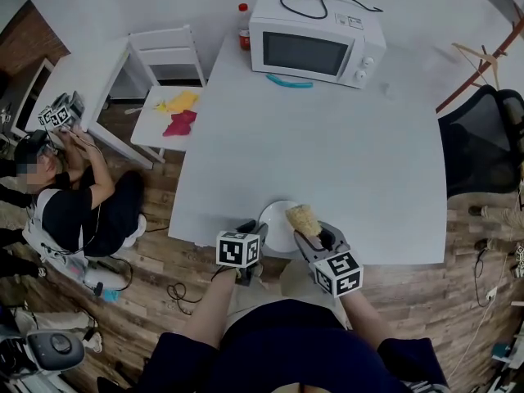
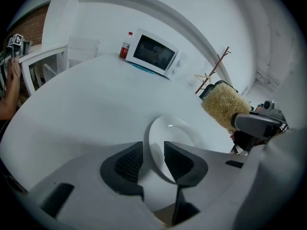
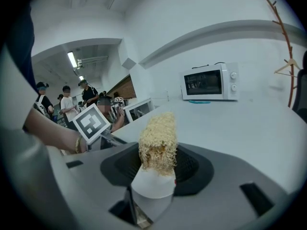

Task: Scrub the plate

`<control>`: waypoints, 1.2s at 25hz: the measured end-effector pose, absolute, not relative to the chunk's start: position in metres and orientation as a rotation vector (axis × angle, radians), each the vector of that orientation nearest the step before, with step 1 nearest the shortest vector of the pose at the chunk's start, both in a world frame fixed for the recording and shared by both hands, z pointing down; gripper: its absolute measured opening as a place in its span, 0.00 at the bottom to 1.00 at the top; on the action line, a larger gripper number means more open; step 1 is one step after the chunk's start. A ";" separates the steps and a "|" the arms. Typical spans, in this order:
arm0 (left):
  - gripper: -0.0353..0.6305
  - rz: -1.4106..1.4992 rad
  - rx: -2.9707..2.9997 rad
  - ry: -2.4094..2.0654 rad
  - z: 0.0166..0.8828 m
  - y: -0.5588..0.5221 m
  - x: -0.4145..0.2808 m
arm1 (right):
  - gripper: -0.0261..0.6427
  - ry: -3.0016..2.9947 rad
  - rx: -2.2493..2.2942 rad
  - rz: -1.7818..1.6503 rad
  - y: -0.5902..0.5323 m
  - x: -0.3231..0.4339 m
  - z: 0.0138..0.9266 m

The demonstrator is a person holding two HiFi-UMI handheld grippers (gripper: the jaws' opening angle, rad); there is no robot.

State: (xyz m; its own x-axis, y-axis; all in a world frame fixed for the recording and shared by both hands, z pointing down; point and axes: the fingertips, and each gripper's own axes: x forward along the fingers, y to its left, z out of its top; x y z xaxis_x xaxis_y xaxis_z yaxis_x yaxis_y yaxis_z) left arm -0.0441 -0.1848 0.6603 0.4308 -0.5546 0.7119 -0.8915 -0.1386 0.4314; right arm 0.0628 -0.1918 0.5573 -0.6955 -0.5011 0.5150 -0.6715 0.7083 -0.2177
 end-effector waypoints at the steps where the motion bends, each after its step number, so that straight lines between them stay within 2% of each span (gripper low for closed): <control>1: 0.25 0.492 1.815 -1.232 0.662 -0.185 -0.043 | 0.31 -2.492 0.900 0.554 -0.192 0.063 0.559; 6: 0.25 0.508 1.813 -1.225 0.663 -0.185 -0.039 | 0.31 -2.485 0.896 0.574 -0.192 0.063 0.563; 8: 0.20 0.511 1.811 -1.223 0.664 -0.185 -0.038 | 0.31 -2.482 0.903 0.575 -0.193 0.064 0.564; 30: 0.14 0.478 1.940 -1.296 0.629 -0.190 -0.045 | 0.31 -2.334 0.942 0.504 -0.195 0.072 0.617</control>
State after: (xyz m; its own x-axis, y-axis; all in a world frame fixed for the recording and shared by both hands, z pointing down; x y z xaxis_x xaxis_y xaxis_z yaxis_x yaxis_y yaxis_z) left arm -0.0452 -0.1899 0.6294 0.4193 -0.6264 0.6571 -0.9031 -0.2136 0.3726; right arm 0.0718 -0.1952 0.6170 -0.5914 -0.5069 0.6271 -0.7204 0.6815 -0.1285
